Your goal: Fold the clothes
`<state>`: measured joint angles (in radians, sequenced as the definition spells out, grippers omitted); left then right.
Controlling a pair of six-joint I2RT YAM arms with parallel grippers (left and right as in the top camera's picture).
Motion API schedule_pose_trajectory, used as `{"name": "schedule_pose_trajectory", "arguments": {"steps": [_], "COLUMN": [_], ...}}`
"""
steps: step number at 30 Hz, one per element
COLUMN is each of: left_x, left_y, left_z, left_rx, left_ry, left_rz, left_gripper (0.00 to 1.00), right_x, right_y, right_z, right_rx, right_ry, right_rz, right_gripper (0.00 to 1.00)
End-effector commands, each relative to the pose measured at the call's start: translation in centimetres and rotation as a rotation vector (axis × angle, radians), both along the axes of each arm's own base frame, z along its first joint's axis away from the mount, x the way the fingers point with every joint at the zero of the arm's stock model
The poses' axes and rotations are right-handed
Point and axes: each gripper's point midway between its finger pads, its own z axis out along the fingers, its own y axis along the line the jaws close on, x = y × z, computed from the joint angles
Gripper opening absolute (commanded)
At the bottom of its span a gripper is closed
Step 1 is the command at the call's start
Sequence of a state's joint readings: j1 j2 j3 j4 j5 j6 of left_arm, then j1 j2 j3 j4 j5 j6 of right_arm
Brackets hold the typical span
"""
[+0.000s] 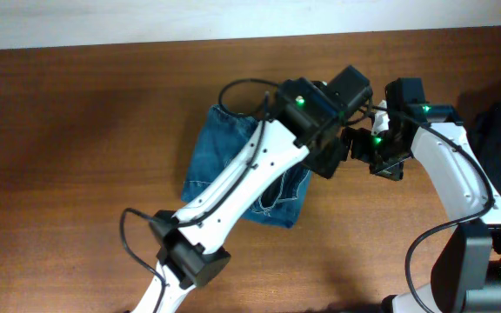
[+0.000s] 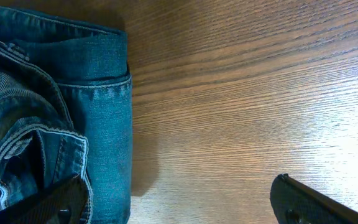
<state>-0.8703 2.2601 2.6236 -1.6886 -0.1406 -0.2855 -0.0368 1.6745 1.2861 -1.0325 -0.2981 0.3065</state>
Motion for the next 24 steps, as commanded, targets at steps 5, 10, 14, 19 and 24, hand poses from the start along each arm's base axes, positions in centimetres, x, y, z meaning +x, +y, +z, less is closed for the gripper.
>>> {"name": "schedule_pose_trajectory", "arguments": {"steps": [5, 10, 14, 19, 24], "left_x": [8.5, 12.6, 13.3, 13.1, 12.1], "left_y": [12.7, 24.1, 28.7, 32.4, 32.9], "left_z": [5.6, 5.5, 4.2, 1.4, -2.6], "left_rx": [0.058, 0.082, -0.093, -0.088, -0.031], "left_ry": [-0.222, -0.214, -0.079, 0.021, 0.139], "left_rz": [0.322, 0.61, 0.733, 0.823, 0.838], "left_gripper": [0.96, 0.99, 0.99, 0.99, 0.99], "right_x": [0.6, 2.9, 4.1, 3.9, 4.1], "right_y": [2.2, 4.5, 8.7, 16.1, 20.4], "right_z": [2.1, 8.3, 12.6, 10.8, 4.9], "right_rx": [0.109, 0.194, 0.288, 0.336, 0.257], "right_ry": [-0.064, -0.238, -0.358, -0.317, -0.197], "right_rz": [0.075, 0.13, 0.213, 0.313, 0.301], "right_gripper": [0.89, 0.64, 0.19, 0.04, 0.04]}}
